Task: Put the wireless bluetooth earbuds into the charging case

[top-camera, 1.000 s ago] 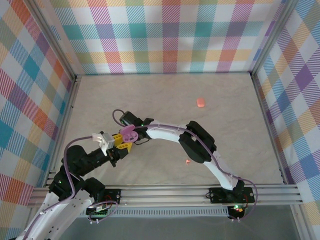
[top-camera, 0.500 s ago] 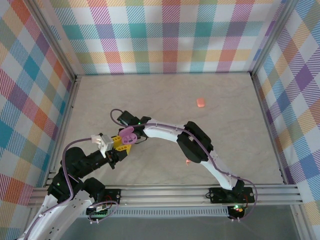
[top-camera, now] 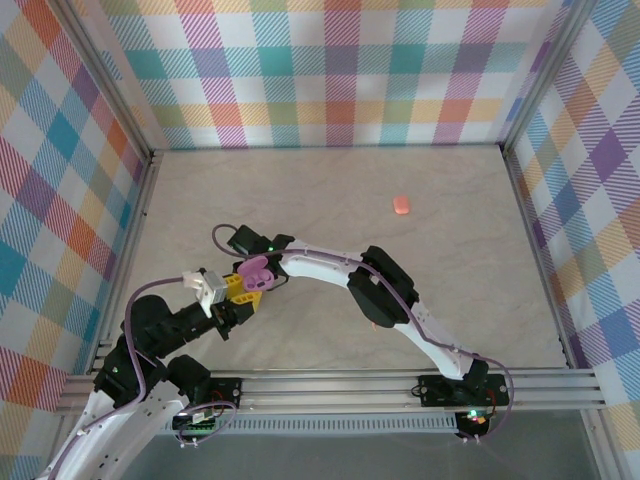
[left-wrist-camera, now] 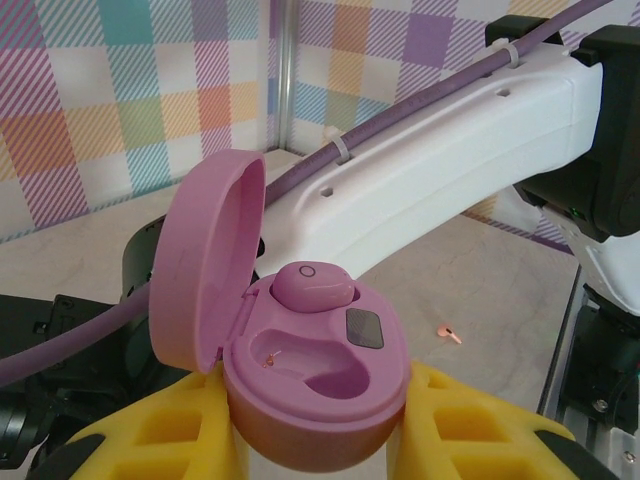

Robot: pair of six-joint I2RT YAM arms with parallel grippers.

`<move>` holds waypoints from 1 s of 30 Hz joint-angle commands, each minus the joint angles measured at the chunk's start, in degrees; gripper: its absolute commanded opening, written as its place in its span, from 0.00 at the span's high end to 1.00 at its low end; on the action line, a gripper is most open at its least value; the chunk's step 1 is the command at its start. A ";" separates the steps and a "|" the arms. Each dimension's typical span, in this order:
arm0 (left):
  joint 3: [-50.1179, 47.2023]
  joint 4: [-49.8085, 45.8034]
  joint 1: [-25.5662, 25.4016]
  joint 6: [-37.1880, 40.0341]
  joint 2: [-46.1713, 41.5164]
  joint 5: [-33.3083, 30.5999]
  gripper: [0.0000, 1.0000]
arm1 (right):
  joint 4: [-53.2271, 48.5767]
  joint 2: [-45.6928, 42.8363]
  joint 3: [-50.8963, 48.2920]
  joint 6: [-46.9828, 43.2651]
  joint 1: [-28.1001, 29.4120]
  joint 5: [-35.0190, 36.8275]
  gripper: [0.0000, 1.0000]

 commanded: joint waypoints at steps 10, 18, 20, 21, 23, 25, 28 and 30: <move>1.94 0.21 -0.33 0.23 -1.00 -0.21 0.83 | -5.56 -0.29 -2.34 -5.16 1.63 2.23 0.75; 2.02 1.38 -0.34 0.32 -0.17 -0.58 0.83 | -2.89 -5.78 -9.83 -7.52 -0.98 1.92 0.76; 2.11 1.94 -0.34 0.24 0.23 -0.48 0.83 | -2.33 -7.28 -12.19 -8.23 -2.46 1.98 0.76; 2.25 2.13 -0.34 0.28 0.59 -0.46 0.83 | -1.87 -8.31 -13.60 -8.52 -3.46 1.94 0.76; 2.45 2.27 -0.34 0.42 1.21 -0.39 0.83 | -1.03 -10.28 -16.37 -9.30 -5.13 1.47 0.77; 2.55 2.47 -0.34 0.52 1.93 -0.21 0.83 | -0.22 -12.34 -19.10 -10.41 -6.93 0.36 0.77; 2.14 3.08 -0.29 0.59 2.75 -0.26 0.83 | 0.05 -15.13 -22.89 -11.31 -10.69 -3.31 0.76; 1.46 4.06 -0.34 0.20 2.94 -0.39 0.83 | -0.02 -17.69 -25.72 -12.23 -13.63 -5.26 0.76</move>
